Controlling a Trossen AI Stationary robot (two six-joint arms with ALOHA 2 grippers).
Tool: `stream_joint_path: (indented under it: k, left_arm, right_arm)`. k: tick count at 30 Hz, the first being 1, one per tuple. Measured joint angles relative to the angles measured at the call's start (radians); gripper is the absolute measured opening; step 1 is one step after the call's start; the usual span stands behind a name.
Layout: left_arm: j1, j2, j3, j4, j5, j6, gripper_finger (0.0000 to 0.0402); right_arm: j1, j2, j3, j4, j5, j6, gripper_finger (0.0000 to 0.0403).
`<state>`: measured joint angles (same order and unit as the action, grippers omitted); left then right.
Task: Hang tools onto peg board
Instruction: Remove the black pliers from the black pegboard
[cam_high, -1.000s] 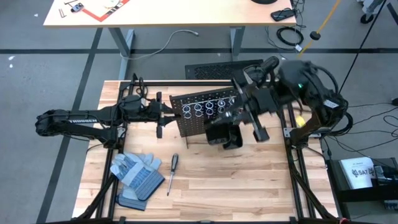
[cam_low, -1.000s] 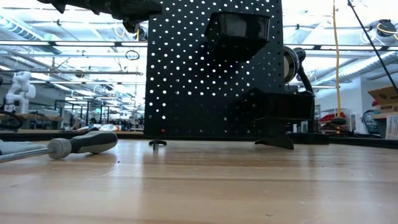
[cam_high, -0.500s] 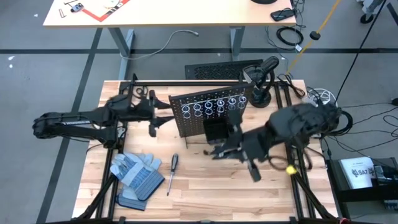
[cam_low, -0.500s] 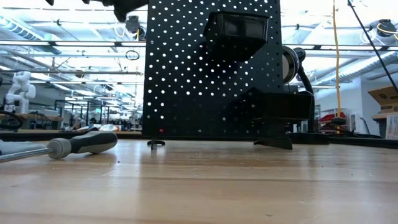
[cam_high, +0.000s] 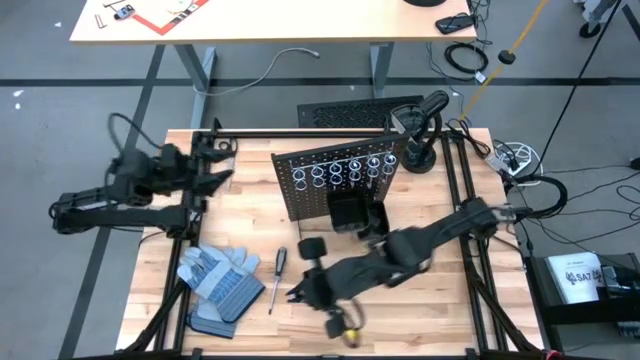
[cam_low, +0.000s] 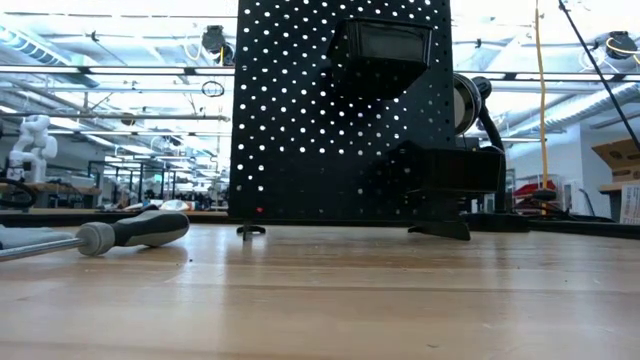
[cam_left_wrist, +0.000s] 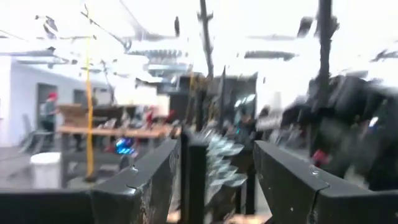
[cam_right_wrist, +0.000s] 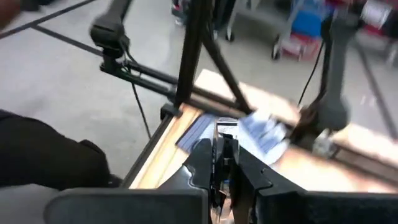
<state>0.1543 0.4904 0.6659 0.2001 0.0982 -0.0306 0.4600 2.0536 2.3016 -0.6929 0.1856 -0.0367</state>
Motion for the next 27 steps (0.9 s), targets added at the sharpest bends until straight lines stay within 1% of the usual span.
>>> stream_joint_path:
  k: [5,10,12,17,21,24,27]
  left_arm:
    - [-0.003,-0.076,0.003,-0.007,0.049,-0.084,0.0221]
    - [-0.024,-0.110,0.003,-0.012,0.063,-0.106,0.0221]
    - [-0.031,-0.114,0.003,-0.031,0.063,-0.121,0.0221]
    - [-0.054,-0.120,0.003,-0.105,0.073,-0.148,0.0221]
    - [-0.073,-0.120,0.003,-0.129,0.086,-0.164,0.0221]
    - [-0.082,-0.120,0.002,-0.137,0.098,-0.172,0.0221]
    - [-0.093,-0.120,0.002,-0.137,0.116,-0.173,0.0221]
  right_arm:
    - [-0.004,0.124,0.000,0.074,0.001,0.162,0.0016]
    - [-0.007,0.238,0.000,0.181,0.001,0.327,0.0016]
    - [-0.008,0.279,0.000,0.211,0.017,0.413,0.0016]
    - [0.001,0.356,0.000,0.197,0.123,0.614,0.0016]
    - [0.017,0.379,0.000,0.184,0.225,0.780,0.0016]
    - [0.025,0.379,0.000,0.105,0.305,0.926,0.0016]
    - [0.026,0.379,0.000,-0.001,0.354,1.079,0.0016]
